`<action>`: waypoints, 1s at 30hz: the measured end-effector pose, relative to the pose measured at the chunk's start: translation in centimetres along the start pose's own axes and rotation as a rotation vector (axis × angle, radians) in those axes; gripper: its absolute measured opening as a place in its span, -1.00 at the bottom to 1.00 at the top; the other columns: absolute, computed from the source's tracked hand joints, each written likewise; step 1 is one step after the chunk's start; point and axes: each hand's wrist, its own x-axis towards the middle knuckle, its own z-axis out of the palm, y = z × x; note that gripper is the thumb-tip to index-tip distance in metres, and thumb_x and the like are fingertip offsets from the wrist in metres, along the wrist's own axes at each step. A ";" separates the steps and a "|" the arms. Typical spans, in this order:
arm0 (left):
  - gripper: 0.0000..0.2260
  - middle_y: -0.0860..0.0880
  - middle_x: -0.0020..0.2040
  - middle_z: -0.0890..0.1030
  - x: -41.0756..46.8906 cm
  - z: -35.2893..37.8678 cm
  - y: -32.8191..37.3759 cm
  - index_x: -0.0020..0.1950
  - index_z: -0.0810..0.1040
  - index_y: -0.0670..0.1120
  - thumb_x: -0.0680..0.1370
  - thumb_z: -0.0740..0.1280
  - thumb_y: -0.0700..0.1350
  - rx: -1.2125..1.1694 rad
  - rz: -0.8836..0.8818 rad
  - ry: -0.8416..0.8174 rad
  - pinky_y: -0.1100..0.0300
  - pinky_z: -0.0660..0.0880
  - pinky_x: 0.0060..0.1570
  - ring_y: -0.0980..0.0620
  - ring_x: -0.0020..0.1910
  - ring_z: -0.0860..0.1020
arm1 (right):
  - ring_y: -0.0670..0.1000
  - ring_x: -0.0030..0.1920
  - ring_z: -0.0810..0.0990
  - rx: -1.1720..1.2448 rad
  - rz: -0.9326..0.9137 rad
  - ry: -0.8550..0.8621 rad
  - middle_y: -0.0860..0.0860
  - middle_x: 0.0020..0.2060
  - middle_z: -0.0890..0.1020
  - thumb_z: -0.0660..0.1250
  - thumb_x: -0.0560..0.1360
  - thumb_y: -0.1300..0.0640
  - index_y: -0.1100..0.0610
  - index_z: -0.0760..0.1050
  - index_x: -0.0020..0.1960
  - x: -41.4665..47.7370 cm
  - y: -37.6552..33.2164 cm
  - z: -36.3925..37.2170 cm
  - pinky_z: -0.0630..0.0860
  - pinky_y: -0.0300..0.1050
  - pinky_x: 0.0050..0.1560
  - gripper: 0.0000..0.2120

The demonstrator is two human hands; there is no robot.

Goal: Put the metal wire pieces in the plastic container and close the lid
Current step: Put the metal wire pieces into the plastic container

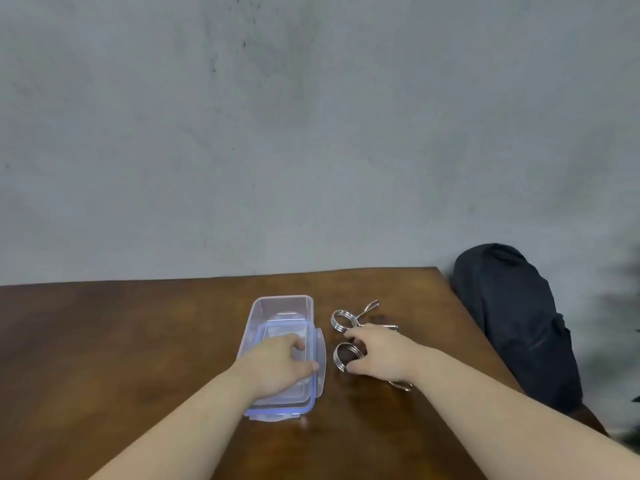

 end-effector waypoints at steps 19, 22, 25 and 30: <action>-0.82 0.00 -0.36 0.47 -4.7 0.0 -1.4 -0.30 0.29 0.00 0.47 0.24 -0.07 0.467 0.191 -0.095 0.18 0.29 -0.40 0.02 -0.39 0.35 | -0.01 -0.12 0.58 -0.062 0.174 0.098 -0.14 -0.19 0.58 0.44 0.29 -0.30 -0.06 0.40 -0.13 -0.5 0.0 0.8 0.39 -0.07 -0.29 -0.60; -0.93 -0.06 -0.29 0.57 -4.6 -0.4 -2.8 -0.14 0.49 -0.03 0.44 0.23 -0.08 0.502 0.224 -0.103 0.09 0.50 -0.24 -0.02 -0.32 0.43 | -0.04 -0.22 0.59 0.123 0.184 0.188 -0.09 -0.22 0.65 0.50 0.26 -0.27 -0.03 0.49 -0.16 -0.9 -0.4 -0.7 0.45 -0.06 -0.28 -0.62; -0.86 -0.05 -0.19 0.65 -4.6 -1.0 -3.6 -0.06 0.54 -0.03 0.43 0.23 -0.09 0.560 0.265 -0.058 0.13 0.45 -0.03 -0.09 -0.14 0.55 | -0.01 -0.23 0.59 0.243 0.153 0.268 -0.08 -0.23 0.64 0.55 0.33 -0.20 -0.03 0.54 -0.10 -1.2 -1.5 -2.7 0.44 -0.07 -0.27 -0.67; -0.34 0.13 0.39 0.50 -4.8 -1.1 -5.8 0.51 0.45 0.12 0.39 0.29 0.18 0.334 0.270 0.052 0.12 0.18 0.55 0.06 0.49 0.33 | -0.11 -0.29 0.53 0.369 0.078 0.336 -0.11 -0.29 0.57 0.57 0.38 -0.11 -0.03 0.59 -0.09 -2.0 -3.7 -5.9 0.36 -0.14 -0.28 -0.75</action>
